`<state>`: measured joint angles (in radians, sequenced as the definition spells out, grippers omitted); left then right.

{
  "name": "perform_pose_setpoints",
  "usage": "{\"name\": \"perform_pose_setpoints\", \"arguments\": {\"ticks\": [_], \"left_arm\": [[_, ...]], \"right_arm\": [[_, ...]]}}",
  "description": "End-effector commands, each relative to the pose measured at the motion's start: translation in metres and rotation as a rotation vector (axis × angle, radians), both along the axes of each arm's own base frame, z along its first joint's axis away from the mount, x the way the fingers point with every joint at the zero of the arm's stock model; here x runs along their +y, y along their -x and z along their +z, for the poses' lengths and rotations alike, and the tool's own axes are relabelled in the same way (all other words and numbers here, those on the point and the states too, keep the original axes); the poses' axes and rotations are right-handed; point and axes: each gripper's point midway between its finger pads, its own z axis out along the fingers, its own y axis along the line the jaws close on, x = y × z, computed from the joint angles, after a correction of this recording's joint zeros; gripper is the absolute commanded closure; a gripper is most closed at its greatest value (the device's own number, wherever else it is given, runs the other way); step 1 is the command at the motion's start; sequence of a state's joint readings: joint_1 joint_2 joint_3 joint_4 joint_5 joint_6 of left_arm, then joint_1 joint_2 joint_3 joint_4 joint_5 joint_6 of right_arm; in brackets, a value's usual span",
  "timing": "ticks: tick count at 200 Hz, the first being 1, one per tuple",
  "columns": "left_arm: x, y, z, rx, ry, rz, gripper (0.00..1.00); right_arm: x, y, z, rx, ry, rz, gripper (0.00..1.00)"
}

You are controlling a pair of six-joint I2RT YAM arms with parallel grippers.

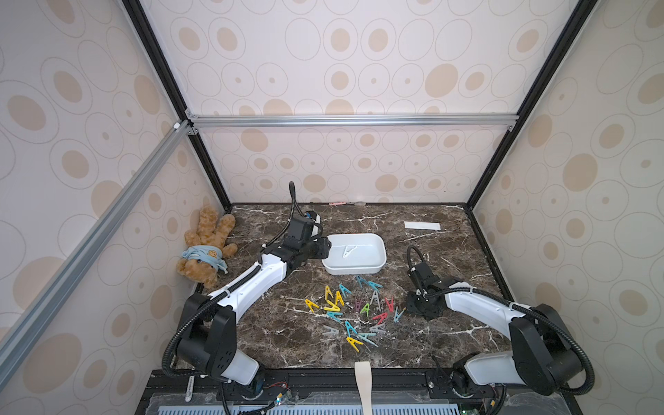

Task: Put the clothespins into the storage box
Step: Pick up the clothespin from the center of the board.

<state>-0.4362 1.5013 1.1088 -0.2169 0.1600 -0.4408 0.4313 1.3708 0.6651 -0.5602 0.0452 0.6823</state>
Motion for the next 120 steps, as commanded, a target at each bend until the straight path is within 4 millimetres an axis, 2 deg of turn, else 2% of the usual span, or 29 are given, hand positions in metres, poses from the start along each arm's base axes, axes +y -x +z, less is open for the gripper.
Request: {"name": "perform_pose_setpoints", "arguments": {"ticks": [1, 10, 68, 86, 120], "left_arm": [[0.001, -0.001, 0.014, -0.028, 0.035, 0.012, 0.50], [0.001, -0.001, 0.015, -0.027, 0.034, 0.012, 0.50], [0.003, -0.002, 0.014, -0.023, 0.031, 0.021, 0.50], [0.003, -0.003, 0.013, -0.016, 0.026, 0.023, 0.50], [0.004, -0.004, 0.011, -0.003, 0.022, 0.036, 0.50]], "right_arm": [[-0.008, 0.007, -0.004, 0.012, 0.034, 0.002, 0.70], [-0.007, 0.007, -0.006, 0.020, 0.037, 0.007, 0.70], [-0.009, 0.010, -0.004, 0.026, 0.055, 0.044, 0.92], [-0.010, 0.009, 0.002, 0.013, 0.060, 0.047, 1.00], [-0.010, 0.002, 0.028, -0.032, 0.069, 0.084, 1.00]]}}
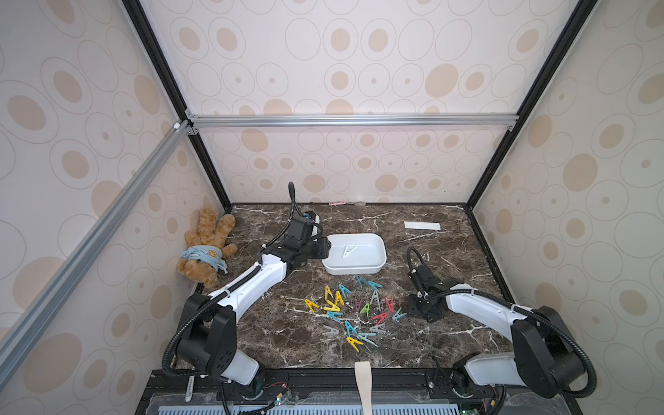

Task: Put the clothespins into the storage box
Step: Pick up the clothespin from the center of the board, then place the clothespin in the storage box.

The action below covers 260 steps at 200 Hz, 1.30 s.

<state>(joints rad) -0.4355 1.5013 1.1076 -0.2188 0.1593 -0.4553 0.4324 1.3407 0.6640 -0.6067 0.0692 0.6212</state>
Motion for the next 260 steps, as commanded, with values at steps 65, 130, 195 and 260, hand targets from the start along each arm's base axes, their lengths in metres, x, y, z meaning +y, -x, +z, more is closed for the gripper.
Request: {"name": "perform_pose_setpoints", "arguments": {"ticks": [65, 130, 195, 260], "left_arm": [[0.009, 0.002, -0.005, 0.034, 0.012, 0.059, 0.50], [0.035, 0.032, -0.016, 0.097, -0.058, 0.119, 0.51], [0.061, 0.064, -0.038, 0.172, -0.088, 0.182, 0.51], [0.064, 0.072, -0.053, 0.214, -0.070, 0.201, 0.51]], "right_arm": [[0.035, -0.073, 0.128, -0.221, -0.031, 0.217, 1.00], [0.134, -0.172, 0.147, -0.227, -0.259, 0.398, 1.00], [0.189, -0.212, 0.086, -0.126, -0.279, 0.481, 1.00], [0.199, -0.229, 0.044, -0.099, -0.265, 0.468, 0.97]]}}
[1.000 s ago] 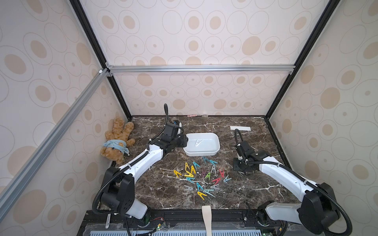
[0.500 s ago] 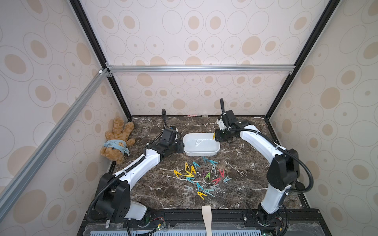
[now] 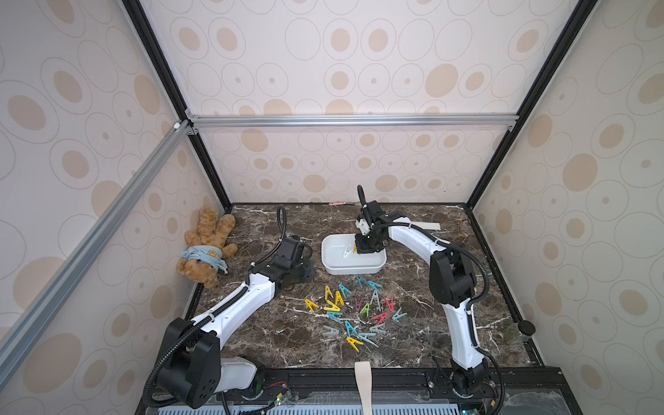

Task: Put the clothespins into the storage box
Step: Place the clothespin in the storage box.

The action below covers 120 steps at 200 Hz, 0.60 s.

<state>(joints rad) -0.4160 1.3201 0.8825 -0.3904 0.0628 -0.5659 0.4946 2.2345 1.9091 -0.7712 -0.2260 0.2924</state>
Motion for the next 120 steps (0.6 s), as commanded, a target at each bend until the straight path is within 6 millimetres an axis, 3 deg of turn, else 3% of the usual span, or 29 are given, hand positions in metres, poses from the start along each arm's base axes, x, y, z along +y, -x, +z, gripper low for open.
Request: {"name": "perform_pose_setpoints", "arguments": {"ticks": [1, 32, 47, 68, 104, 120], "left_arm": [[0.006, 0.003, 0.003, 0.009, 0.011, 0.037, 0.51], [0.011, 0.010, 0.000, 0.017, 0.010, 0.057, 0.51], [0.011, 0.013, -0.003, 0.031, 0.012, 0.057, 0.50], [0.010, 0.016, -0.006, 0.047, 0.016, 0.052, 0.50], [0.010, 0.024, -0.011, 0.081, 0.014, 0.037, 0.49], [0.009, 0.031, -0.015, 0.105, 0.025, 0.028, 0.51]], "right_arm": [[0.005, -0.006, -0.009, 0.005, -0.001, 0.008, 0.97], [0.006, -0.011, -0.012, -0.003, 0.004, 0.007, 0.89], [0.006, -0.013, -0.008, -0.011, 0.005, 0.012, 0.88], [0.006, -0.015, 0.000, -0.033, 0.007, 0.016, 0.80], [0.007, -0.011, 0.023, -0.050, -0.014, 0.026, 0.78], [0.007, -0.006, 0.044, -0.073, -0.036, 0.036, 0.79]]}}
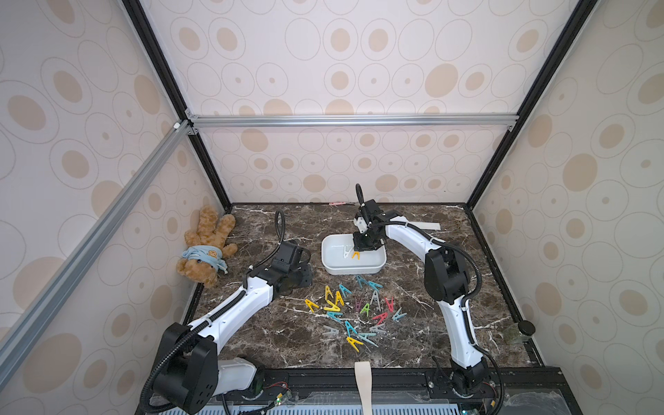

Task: Put the clothespins into the storage box
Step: Place the clothespin in the storage box, then pick up the clothespin from the center of the board.

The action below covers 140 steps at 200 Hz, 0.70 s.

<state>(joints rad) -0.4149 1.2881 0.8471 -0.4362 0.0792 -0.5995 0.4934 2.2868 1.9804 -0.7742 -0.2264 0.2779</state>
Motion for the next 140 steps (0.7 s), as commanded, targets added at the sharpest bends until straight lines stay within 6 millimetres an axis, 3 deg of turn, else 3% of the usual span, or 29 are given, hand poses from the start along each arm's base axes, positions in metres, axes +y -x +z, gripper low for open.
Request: {"name": "perform_pose_setpoints", "arguments": {"ticks": [1, 45, 97, 140], "left_arm": [[0.004, 0.013, -0.005, 0.049, 0.015, 0.009, 0.51], [-0.007, 0.050, -0.034, 0.190, 0.057, -0.047, 0.60], [-0.010, 0.081, -0.053, 0.239, 0.027, -0.038, 0.59], [-0.021, 0.077, -0.062, 0.238, -0.004, -0.049, 0.60]], "right_arm": [[0.000, 0.007, 0.048, -0.055, -0.033, 0.025, 0.79], [-0.008, 0.042, 0.105, -0.167, -0.048, 0.056, 0.77], [-0.005, 0.077, 0.109, -0.156, -0.156, 0.028, 0.76], [0.007, 0.082, 0.107, -0.155, -0.200, 0.043, 0.76]]}}
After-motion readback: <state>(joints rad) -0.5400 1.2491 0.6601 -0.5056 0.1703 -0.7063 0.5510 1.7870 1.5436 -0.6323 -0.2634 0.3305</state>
